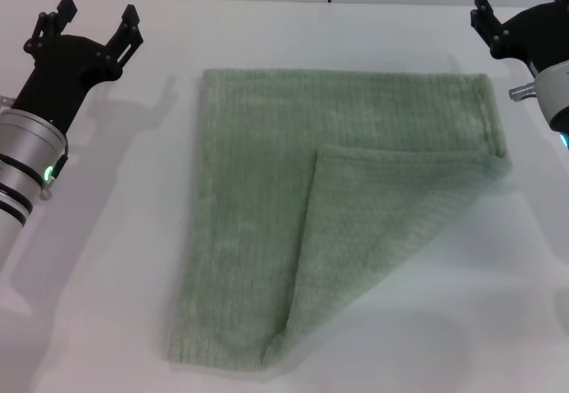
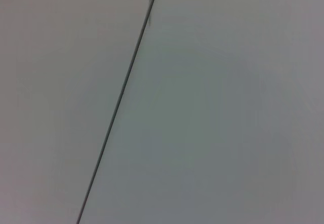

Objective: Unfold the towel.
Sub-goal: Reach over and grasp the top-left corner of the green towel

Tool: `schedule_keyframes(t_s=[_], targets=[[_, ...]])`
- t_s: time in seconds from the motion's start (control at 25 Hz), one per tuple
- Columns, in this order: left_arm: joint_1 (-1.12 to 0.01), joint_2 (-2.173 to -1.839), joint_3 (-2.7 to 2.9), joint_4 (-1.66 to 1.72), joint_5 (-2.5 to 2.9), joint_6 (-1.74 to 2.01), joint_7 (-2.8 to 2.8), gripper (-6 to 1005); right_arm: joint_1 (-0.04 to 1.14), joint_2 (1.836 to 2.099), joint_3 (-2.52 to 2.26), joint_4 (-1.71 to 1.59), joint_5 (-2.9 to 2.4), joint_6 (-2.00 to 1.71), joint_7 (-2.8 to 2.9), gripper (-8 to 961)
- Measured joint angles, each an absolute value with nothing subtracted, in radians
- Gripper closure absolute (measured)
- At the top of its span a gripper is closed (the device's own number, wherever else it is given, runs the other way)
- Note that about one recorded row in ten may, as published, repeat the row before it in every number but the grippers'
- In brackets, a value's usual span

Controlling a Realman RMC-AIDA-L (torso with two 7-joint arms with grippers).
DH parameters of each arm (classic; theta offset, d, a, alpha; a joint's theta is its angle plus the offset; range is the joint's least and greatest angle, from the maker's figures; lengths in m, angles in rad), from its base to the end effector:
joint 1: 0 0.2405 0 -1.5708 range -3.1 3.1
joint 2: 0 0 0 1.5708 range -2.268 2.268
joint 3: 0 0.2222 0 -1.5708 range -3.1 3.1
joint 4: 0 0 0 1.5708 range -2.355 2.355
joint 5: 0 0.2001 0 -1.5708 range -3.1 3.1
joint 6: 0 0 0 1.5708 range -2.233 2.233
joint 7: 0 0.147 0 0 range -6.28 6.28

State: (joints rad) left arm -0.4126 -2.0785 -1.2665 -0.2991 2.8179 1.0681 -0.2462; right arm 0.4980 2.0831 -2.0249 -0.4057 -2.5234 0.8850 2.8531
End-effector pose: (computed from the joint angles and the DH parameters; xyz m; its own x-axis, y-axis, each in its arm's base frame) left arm -0.2674 0.3351 0.0068 0.6716 -0.0669 0.7379 0.7058 -0.2452 -0.6646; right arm 0.2359 0.3667 -0.0077 0.8937 0.1055 -0.4360 -0.4117 -0.1930 -0.8907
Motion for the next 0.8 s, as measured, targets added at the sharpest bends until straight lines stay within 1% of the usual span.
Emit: schedule_keyframes(t_s=[0.8], targets=[[-0.420,-2.077,-1.220,-0.286,2.822,1.066,-0.242,147,0.517,2.082,-2.025,-0.391,-2.523,0.885,2.854,194]])
